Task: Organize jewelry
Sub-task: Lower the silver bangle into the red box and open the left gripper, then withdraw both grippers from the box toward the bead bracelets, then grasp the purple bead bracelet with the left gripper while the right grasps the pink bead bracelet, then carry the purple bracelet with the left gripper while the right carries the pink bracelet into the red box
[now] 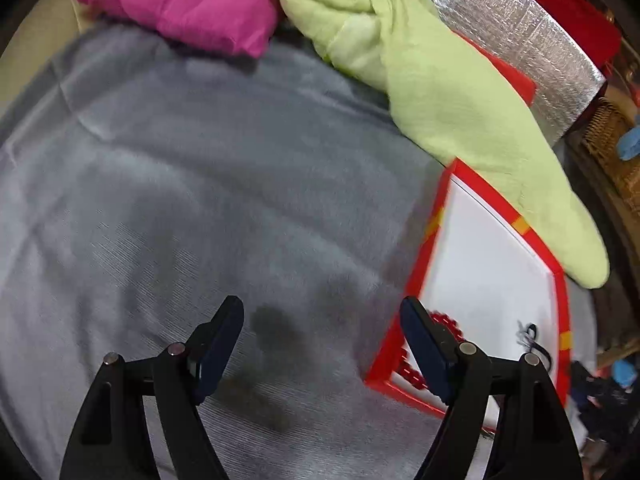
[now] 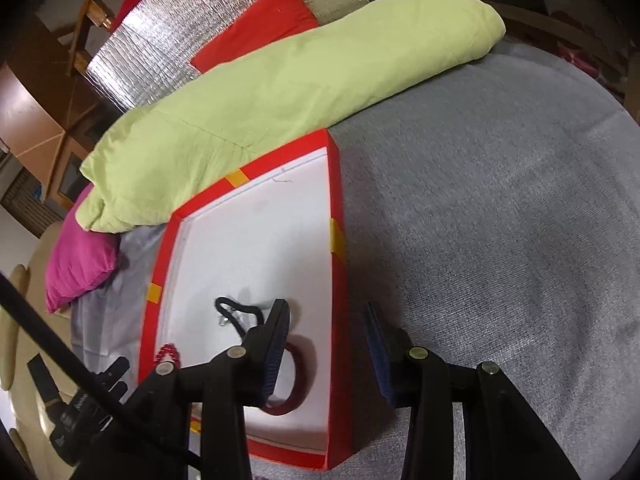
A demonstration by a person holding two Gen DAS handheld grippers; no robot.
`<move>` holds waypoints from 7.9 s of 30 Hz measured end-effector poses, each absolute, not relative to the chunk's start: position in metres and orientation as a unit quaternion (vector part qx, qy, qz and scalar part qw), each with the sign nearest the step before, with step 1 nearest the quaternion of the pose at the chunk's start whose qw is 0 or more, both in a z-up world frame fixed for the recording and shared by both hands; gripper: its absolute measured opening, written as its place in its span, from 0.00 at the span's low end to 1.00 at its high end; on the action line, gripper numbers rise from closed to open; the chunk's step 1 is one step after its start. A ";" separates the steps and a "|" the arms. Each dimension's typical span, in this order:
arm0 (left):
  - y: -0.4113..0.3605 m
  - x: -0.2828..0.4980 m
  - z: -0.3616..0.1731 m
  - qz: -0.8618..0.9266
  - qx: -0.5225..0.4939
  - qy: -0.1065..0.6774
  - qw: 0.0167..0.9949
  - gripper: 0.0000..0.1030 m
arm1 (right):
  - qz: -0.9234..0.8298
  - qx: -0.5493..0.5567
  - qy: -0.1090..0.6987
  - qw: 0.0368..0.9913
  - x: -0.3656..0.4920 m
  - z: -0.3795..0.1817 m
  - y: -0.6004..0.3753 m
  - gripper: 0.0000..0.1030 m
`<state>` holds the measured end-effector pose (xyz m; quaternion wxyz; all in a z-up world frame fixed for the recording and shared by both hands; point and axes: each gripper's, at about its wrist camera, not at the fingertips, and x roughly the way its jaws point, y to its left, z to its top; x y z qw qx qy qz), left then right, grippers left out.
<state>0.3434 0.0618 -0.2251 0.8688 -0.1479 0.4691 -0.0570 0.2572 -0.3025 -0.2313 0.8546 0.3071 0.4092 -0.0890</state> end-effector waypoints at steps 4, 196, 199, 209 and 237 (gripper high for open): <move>0.048 0.342 -0.232 -0.112 -0.161 0.487 0.851 0.78 | -0.095 0.296 0.421 0.852 0.263 -0.240 -0.300 0.29; -0.068 0.321 -0.212 -0.279 0.053 0.403 0.870 0.10 | -0.007 0.320 0.400 0.859 0.320 -0.244 -0.247 0.08; -0.071 0.318 -0.211 -0.279 0.058 0.401 0.871 0.10 | -0.007 0.321 0.401 0.858 0.319 -0.245 -0.246 0.08; -0.073 0.315 -0.211 -0.263 0.076 0.398 0.876 0.10 | -0.010 0.318 0.401 0.859 0.316 -0.246 -0.247 0.09; -0.081 0.313 -0.211 -0.234 0.112 0.395 0.881 0.10 | -0.011 0.320 0.402 0.858 0.312 -0.247 -0.247 0.11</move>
